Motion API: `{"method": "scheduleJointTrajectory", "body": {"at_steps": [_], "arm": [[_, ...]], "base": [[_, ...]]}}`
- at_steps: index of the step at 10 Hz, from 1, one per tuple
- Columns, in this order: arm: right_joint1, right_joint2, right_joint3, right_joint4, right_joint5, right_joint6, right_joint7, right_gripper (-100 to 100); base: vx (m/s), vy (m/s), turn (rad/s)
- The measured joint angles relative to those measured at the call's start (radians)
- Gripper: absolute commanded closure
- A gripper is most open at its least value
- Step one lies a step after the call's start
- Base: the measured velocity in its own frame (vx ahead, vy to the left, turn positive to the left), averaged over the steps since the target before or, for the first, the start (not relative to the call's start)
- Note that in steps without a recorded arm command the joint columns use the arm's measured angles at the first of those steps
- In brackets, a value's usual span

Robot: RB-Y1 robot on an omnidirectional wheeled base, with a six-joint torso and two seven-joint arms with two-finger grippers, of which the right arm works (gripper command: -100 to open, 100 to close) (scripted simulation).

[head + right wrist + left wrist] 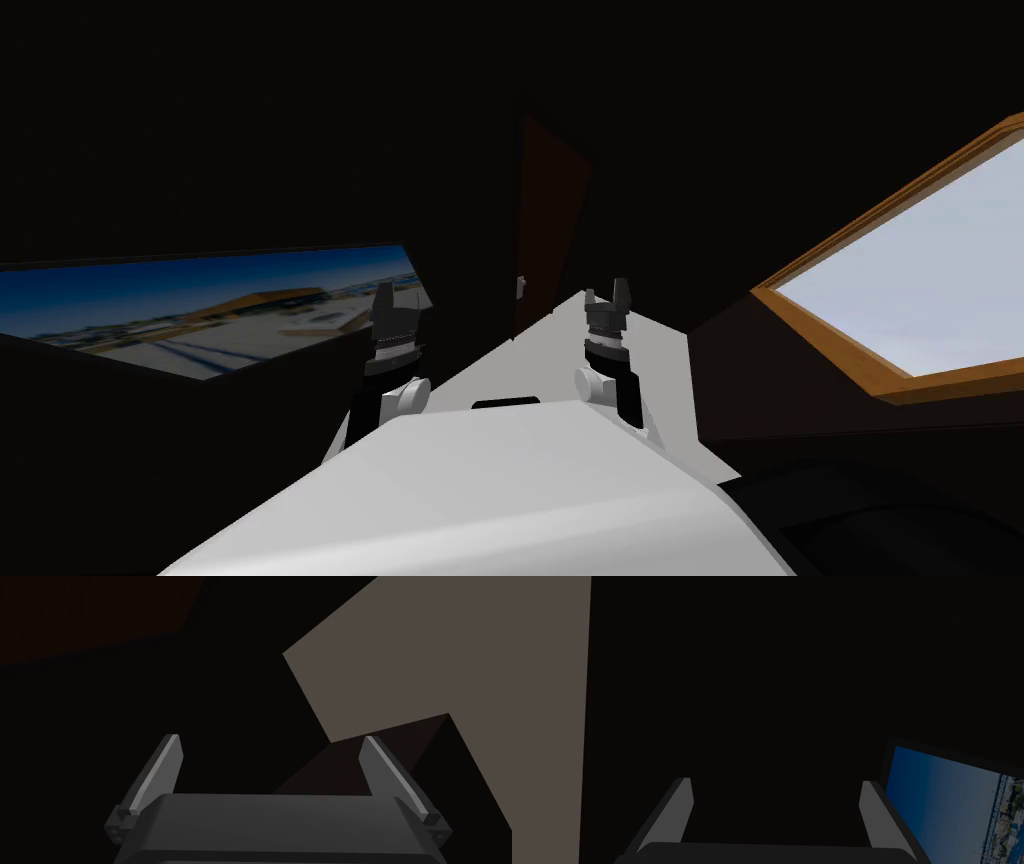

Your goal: Pull the door open

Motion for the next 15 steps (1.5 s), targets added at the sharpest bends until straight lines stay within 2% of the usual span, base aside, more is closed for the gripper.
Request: {"method": "scheduleJointTrajectory", "body": {"at_steps": [2, 3, 4, 5, 7, 9, 10, 12, 14, 15], "arm": [[-0.009, -0.014, 0.002, 0.025, 0.022, 0.009, 0.028, -100], [-0.012, -0.02, 0.003, 0.046, 0.029, 0.001, 0.035, -100], [-0.031, -0.027, 0.006, 0.079, 0.048, 0.002, 0.055, -100], [-0.03, -0.036, 0.009, 0.1, 0.064, 0.0, 0.075, -100], [-0.056, -0.048, 0.016, 0.143, 0.098, 0.013, 0.117, -100], [-0.064, -0.071, 0.015, 0.179, 0.127, 0.023, 0.152, -100], [-0.063, -0.076, 0.017, 0.193, 0.135, 0.019, 0.162, -100], [-0.071, -0.085, 0.028, 0.246, 0.168, 0.006, 0.199, -100], [-0.107, -0.103, 0.03, 0.315, 0.207, 0.01, 0.248, -100], [-0.115, -0.112, 0.033, 0.344, 0.228, 0.013, 0.272, -100]], "base": [[0.09, -0.04, 0.06], [0.078, -0.056, 0.124], [0.11, -0.044, 0.1], [0.109, -0.06, 0.065], [0.107, -0.075, 0.099], [0.075, -0.057, 0.059], [0.048, -0.031, 0.071], [0.078, -0.058, 0.112], [0.093, -0.081, 0.114], [0.104, -0.087, 0.146]]}}
